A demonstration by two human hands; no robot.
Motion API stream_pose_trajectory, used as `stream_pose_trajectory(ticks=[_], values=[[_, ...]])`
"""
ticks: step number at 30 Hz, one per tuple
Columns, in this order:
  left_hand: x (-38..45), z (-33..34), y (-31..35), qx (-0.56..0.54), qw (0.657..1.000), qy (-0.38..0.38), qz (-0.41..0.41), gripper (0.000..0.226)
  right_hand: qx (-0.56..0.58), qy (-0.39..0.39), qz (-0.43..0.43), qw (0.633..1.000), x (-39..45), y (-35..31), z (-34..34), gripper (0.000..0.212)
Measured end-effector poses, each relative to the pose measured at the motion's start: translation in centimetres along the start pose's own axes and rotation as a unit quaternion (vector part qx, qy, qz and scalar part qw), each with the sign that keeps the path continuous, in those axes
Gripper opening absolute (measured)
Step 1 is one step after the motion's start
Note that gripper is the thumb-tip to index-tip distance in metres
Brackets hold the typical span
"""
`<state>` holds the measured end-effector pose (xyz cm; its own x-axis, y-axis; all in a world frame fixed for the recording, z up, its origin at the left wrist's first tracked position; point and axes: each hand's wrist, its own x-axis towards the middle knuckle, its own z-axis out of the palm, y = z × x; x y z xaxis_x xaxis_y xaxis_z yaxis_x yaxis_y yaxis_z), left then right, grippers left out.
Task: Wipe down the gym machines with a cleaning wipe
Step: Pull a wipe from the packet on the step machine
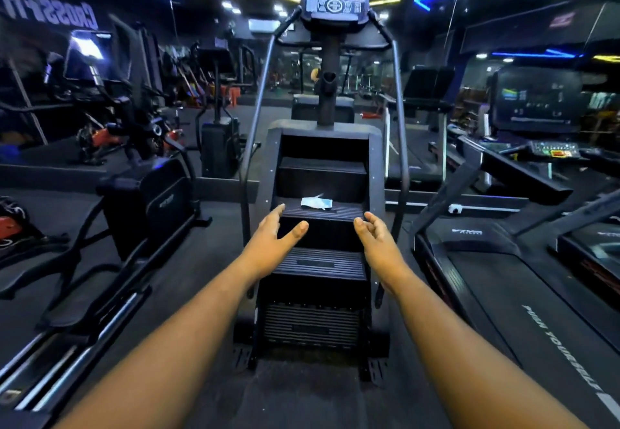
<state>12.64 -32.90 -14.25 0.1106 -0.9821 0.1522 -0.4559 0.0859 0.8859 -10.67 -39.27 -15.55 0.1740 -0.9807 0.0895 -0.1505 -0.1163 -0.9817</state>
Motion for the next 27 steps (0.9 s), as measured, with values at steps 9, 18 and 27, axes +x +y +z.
stream_pose_trajectory(ticks=[9,18,27], values=[[20.3,0.6,-9.2,0.04,0.997,-0.036,-0.062,0.098,-0.028,0.006,0.049,0.998,20.0,6.9,1.9,0.057],[40.6,5.8,-19.3,0.151,0.98,-0.054,-0.117,0.107,-0.087,-0.04,0.09,0.991,42.7,17.0,1.8,0.047],[60.4,9.5,-30.2,0.259,0.951,-0.112,-0.126,0.092,-0.17,-0.039,0.154,0.973,62.4,25.0,4.3,0.031]])
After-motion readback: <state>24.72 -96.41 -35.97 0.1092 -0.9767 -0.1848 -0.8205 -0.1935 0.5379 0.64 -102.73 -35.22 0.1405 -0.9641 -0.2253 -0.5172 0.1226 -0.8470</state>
